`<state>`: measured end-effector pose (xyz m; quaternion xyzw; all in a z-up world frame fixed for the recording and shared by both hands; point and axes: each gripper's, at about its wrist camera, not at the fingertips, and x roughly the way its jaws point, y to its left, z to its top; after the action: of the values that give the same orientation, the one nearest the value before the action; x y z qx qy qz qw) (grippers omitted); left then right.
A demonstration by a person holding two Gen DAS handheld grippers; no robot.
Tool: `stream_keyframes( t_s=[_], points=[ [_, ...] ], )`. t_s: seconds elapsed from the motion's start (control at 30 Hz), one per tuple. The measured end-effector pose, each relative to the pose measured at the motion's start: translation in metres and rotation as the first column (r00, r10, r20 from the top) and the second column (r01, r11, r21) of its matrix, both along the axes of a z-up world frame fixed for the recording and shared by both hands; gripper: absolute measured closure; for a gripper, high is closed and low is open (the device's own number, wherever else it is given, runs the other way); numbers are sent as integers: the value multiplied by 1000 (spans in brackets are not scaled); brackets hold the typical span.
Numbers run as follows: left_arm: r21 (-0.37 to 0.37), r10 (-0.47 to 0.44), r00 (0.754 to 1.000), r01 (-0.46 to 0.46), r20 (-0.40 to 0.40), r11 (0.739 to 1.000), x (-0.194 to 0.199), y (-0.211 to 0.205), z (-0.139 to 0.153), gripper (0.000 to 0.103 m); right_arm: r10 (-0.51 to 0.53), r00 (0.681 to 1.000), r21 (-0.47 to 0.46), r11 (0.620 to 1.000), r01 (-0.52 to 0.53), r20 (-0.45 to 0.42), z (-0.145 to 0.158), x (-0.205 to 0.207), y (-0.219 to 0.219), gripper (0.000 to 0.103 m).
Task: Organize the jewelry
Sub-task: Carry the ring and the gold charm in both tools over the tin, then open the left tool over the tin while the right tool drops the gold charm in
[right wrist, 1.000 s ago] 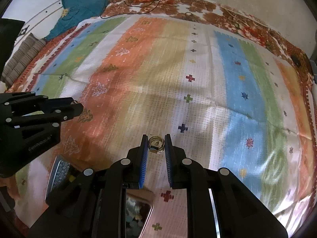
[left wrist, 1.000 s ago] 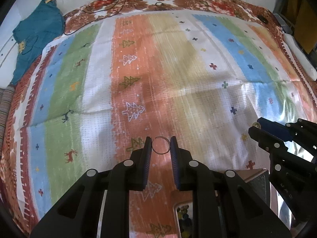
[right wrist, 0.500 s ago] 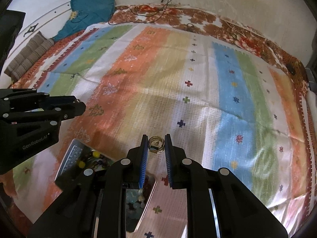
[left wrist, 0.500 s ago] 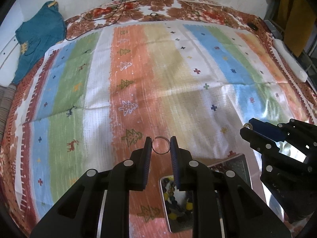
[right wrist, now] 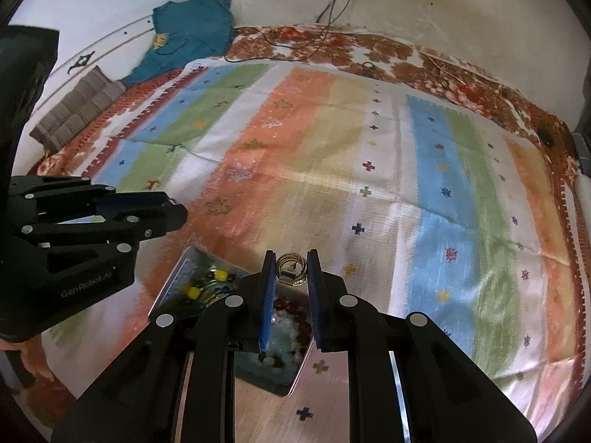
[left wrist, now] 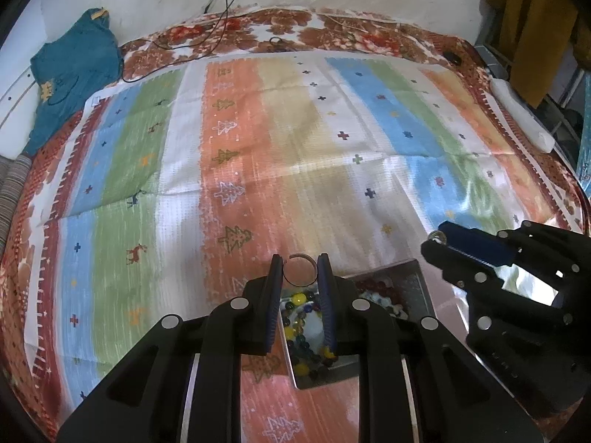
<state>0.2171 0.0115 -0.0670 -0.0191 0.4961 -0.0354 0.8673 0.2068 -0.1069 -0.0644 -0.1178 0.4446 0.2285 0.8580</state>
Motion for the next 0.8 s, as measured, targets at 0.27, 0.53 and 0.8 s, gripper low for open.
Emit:
stream_keyframes(
  t_s=[0.27, 0.53, 0.8],
  points=[
    [-13, -11, 1000, 11, 21, 1000, -18, -4, 9, 84, 11, 1000, 8, 1000, -11, -18, 1, -13, -5, 85],
    [-39, -21, 1000, 22, 19, 999, -32, -9, 12, 84, 47, 997, 49, 998, -43, -66, -4, -24, -3, 85],
    [-51, 15, 1000, -14, 15, 999, -39, -2, 12, 79, 38, 998, 46, 998, -35, -53, -1, -31, -6, 66]
  ],
)
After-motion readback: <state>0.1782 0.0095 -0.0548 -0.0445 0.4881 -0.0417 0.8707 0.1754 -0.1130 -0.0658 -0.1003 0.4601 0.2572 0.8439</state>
